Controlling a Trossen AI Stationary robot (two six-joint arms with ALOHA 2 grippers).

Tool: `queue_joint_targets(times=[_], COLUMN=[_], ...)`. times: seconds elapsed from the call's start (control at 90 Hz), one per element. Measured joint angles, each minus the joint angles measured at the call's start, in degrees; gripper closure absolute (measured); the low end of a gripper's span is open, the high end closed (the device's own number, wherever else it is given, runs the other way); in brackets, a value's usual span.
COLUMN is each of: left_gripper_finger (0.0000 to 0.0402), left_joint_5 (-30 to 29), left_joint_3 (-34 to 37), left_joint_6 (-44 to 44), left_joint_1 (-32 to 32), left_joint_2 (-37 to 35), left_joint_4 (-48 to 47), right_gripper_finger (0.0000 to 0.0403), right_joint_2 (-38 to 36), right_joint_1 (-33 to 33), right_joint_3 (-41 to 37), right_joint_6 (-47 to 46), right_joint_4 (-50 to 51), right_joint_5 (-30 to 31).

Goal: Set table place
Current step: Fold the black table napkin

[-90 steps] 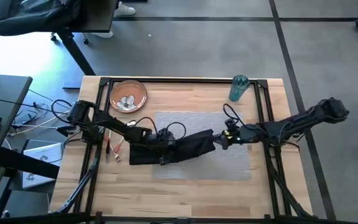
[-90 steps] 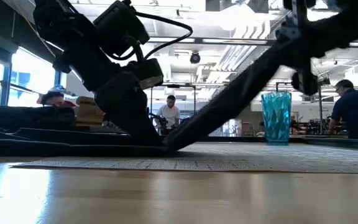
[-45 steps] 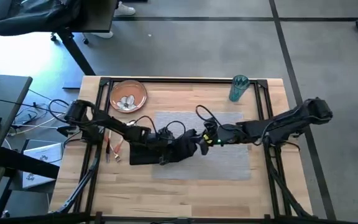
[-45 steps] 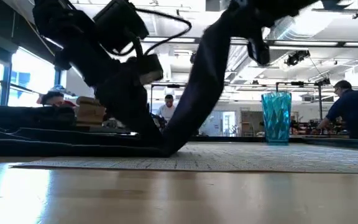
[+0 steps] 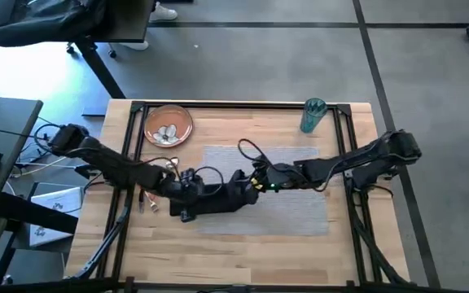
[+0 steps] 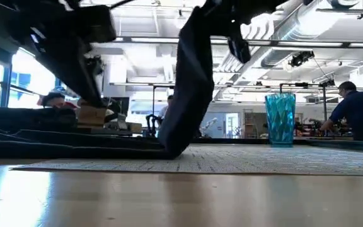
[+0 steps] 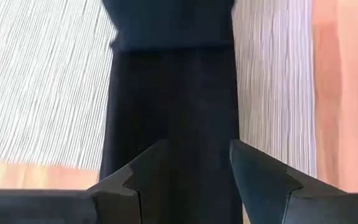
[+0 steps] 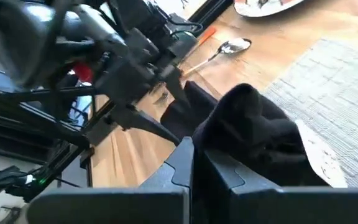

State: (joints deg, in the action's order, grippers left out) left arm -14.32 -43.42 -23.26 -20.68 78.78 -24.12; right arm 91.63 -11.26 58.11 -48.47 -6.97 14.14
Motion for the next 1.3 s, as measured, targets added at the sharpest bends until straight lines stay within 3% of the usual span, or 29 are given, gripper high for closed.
queue_joint_targets(times=[0.444, 1.033, 1.3], left_gripper_finger=[0.0245, 0.0245, 0.0245], left_joint_5=[-5.29, -4.18, -4.46], left_joint_3=[6.32, 6.30, 6.30], left_joint_6=[-10.15, -17.14, -16.71], left_joint_1=[-9.23, -14.06, -14.04], left_joint_2=[-2.10, -22.23, -25.96], left_joint_4=[1.56, -10.51, -12.37], right_gripper_finger=[0.0403, 0.0403, 0.0403], right_joint_2=[15.43, 30.96, 37.05], right_joint_1=[1.28, 2.02, 2.02], right_joint_3=[12.50, 30.79, 36.93], right_joint_6=[-2.14, -2.70, -3.99], right_joint_4=[-2.23, -2.08, -2.13], right_joint_5=[-1.23, -3.80, -4.97])
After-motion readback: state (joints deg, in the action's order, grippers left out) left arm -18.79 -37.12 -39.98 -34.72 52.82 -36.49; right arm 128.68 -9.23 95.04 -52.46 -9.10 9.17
